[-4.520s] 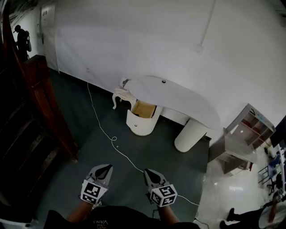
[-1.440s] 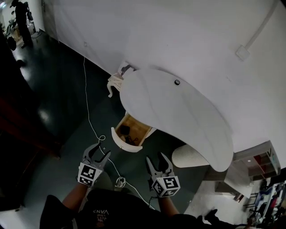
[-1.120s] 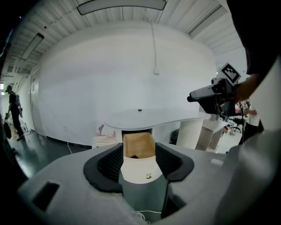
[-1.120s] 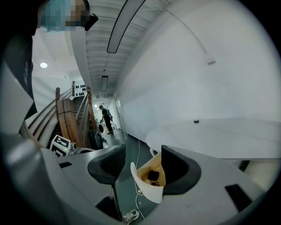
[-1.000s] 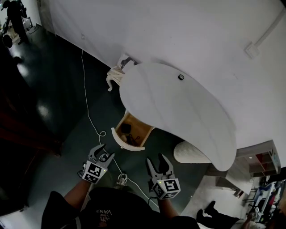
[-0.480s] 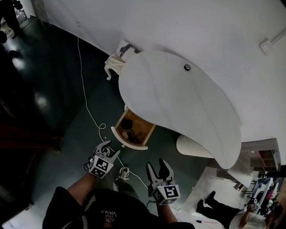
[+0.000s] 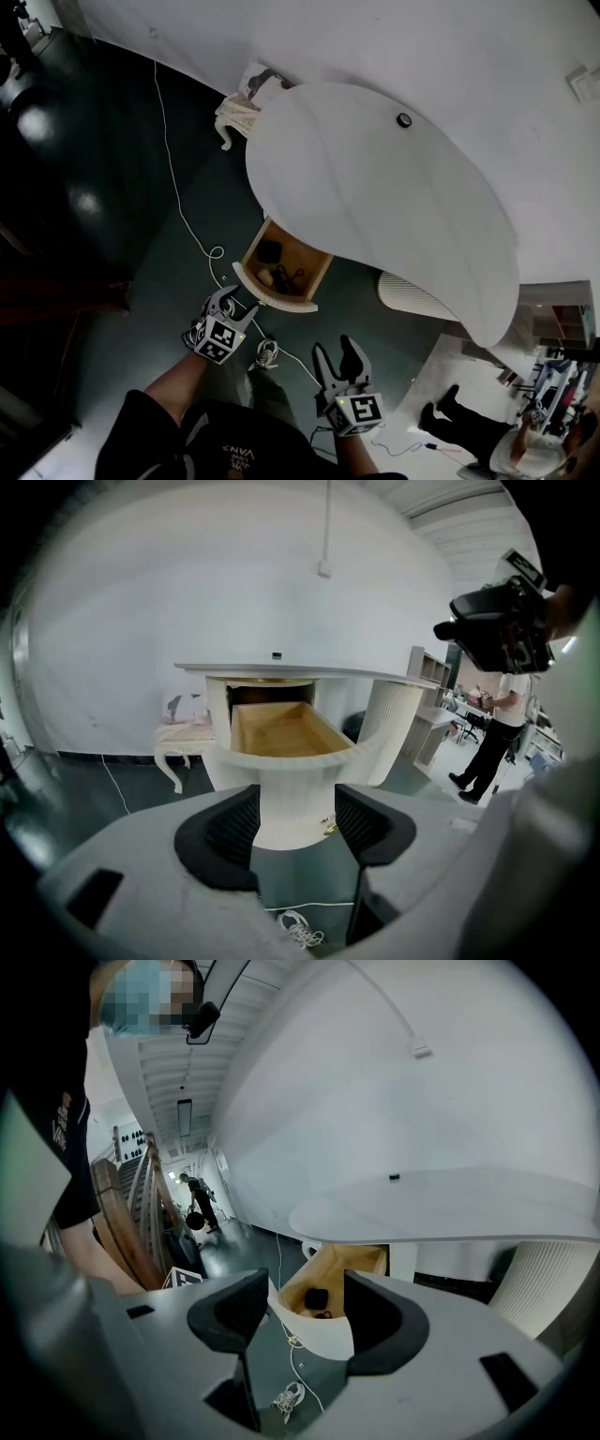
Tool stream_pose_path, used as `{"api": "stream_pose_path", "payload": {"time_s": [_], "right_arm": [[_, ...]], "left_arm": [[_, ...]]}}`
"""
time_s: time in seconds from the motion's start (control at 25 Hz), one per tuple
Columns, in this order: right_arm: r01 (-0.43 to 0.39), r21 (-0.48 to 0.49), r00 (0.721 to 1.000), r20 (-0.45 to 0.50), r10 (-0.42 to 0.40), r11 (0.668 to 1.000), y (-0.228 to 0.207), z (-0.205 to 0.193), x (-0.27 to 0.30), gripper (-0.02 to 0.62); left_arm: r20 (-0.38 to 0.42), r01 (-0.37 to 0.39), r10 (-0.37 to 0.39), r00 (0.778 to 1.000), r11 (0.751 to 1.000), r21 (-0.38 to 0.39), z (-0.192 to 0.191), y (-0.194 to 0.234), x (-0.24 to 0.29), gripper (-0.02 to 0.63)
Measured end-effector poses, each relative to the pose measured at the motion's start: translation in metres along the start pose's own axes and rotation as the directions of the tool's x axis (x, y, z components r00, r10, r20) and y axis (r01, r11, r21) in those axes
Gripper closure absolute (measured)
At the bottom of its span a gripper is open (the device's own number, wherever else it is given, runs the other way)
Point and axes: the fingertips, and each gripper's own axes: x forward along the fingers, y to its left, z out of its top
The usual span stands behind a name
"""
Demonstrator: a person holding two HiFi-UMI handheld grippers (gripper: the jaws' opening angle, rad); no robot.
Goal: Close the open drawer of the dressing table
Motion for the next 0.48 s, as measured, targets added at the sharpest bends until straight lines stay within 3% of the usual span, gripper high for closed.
{"api": "stream_pose_path", "payload": {"time_s": [0.48], "right_arm": [[0.030,0.032,0.999,-0.029,-0.029,0.999,-0.001,-0.015,0.005,0.356]], "left_arm": [[0.023,-0.009,0.009,1.000,0.999,0.032,0.002,0.014,0.014,0.353]]}}
